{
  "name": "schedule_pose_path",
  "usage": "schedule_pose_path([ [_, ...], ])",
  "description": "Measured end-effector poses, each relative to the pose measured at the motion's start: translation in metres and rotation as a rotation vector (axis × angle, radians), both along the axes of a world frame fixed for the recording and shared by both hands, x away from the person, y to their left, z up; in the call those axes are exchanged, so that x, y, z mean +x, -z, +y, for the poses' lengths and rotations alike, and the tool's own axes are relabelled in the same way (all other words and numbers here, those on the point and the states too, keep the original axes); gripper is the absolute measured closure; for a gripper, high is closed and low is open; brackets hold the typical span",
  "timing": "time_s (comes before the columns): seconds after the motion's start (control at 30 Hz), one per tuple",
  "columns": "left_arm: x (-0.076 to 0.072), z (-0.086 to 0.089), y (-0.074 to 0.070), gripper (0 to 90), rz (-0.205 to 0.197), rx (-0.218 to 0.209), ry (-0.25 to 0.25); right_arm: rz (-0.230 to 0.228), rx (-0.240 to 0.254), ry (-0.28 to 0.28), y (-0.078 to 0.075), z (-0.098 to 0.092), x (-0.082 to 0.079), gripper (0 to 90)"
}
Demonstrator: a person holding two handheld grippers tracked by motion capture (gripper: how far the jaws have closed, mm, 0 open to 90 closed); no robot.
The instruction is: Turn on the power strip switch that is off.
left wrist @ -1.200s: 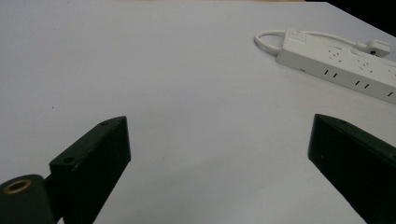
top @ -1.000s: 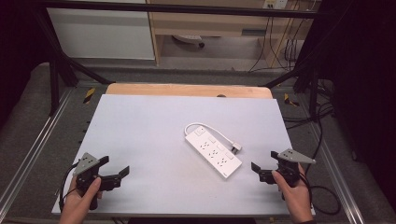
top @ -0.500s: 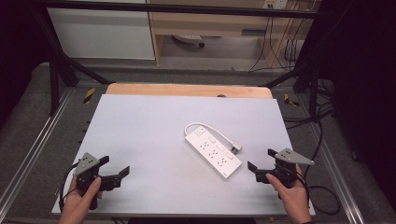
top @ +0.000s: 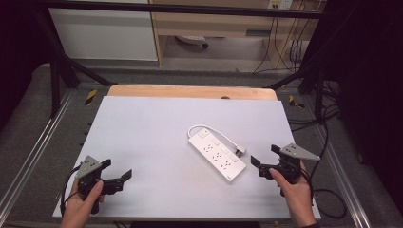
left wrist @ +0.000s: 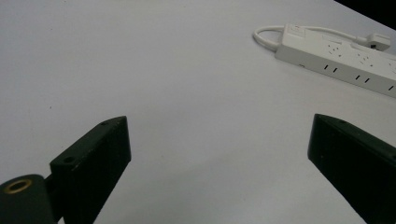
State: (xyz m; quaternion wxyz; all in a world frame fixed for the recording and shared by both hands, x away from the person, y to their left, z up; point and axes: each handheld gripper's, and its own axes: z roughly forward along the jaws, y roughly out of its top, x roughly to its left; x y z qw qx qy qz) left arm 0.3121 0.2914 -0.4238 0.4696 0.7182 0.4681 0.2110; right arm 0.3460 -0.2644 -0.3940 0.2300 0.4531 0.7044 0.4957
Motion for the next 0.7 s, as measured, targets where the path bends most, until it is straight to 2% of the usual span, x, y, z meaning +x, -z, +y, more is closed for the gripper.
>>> schedule_pose_path([
  [0.03,0.0,0.0,0.0,6.1,0.001,0.002,-0.001,-0.014,-0.004,0.01,-0.003,0.0,0.002,3.9],
  [0.37,-0.001,0.0,0.0,6.1,-0.001,0.005,0.004,-0.036,-0.01,0.004,-0.018,0.003,0.011,5.1],
  [0.7,0.0,-0.001,0.001,6.1,0.005,0.009,0.008,-0.05,-0.011,-0.041,-0.027,0.015,0.023,23.7],
])
